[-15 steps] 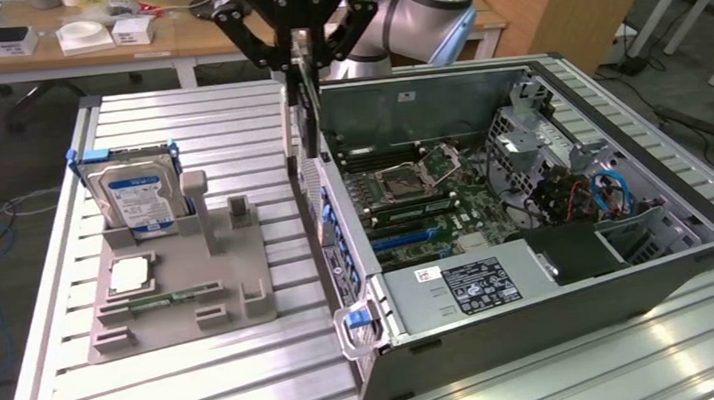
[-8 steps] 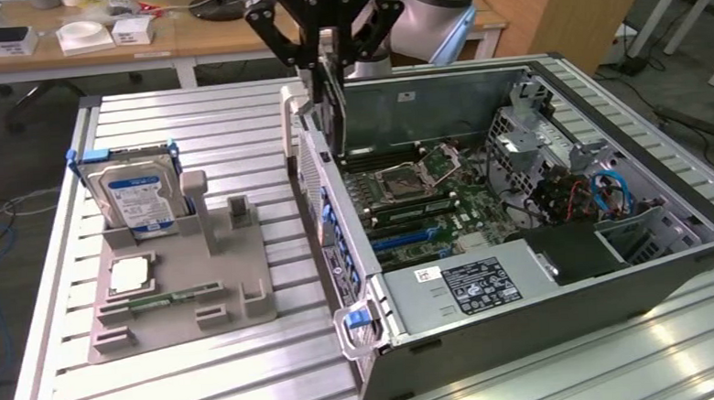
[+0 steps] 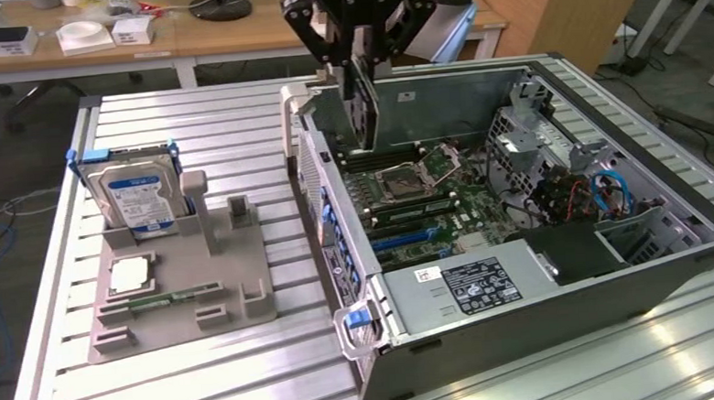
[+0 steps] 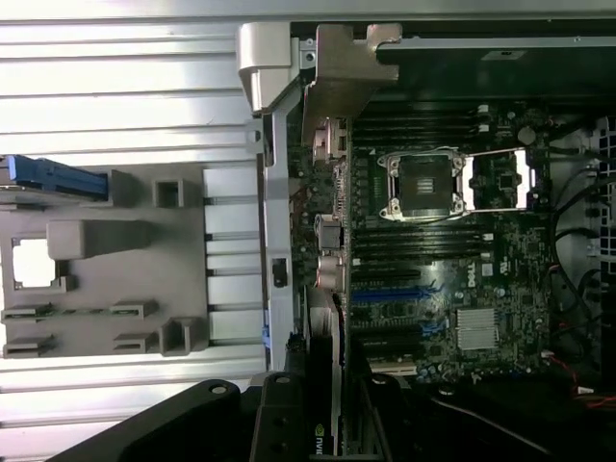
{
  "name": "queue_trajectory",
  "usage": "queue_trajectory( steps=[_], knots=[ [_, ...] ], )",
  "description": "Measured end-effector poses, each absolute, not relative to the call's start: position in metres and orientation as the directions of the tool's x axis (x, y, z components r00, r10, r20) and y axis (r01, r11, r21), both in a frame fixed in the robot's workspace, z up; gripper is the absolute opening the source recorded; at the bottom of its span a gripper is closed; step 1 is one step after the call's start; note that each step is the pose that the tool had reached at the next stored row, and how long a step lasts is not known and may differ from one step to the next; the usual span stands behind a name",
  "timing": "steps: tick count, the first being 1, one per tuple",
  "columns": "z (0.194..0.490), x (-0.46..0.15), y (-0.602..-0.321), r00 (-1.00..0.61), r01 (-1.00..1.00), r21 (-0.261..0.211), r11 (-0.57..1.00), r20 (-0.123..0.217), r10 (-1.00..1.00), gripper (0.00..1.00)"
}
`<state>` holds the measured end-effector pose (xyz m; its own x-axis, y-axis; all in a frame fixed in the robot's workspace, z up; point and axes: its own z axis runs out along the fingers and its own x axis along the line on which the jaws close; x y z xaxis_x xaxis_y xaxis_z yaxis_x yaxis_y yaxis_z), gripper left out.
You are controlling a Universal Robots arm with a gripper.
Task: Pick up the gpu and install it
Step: 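Pick up the gpu and move the gpu toward the slot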
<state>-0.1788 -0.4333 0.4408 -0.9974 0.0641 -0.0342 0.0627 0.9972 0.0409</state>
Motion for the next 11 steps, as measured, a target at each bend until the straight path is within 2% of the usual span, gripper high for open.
queue_trajectory(
  steps=[11],
  knots=[
    [0.44,-0.148,-0.433,-0.997,0.063,0.041,0.997,-0.034,0.065,0.27]
  ],
)
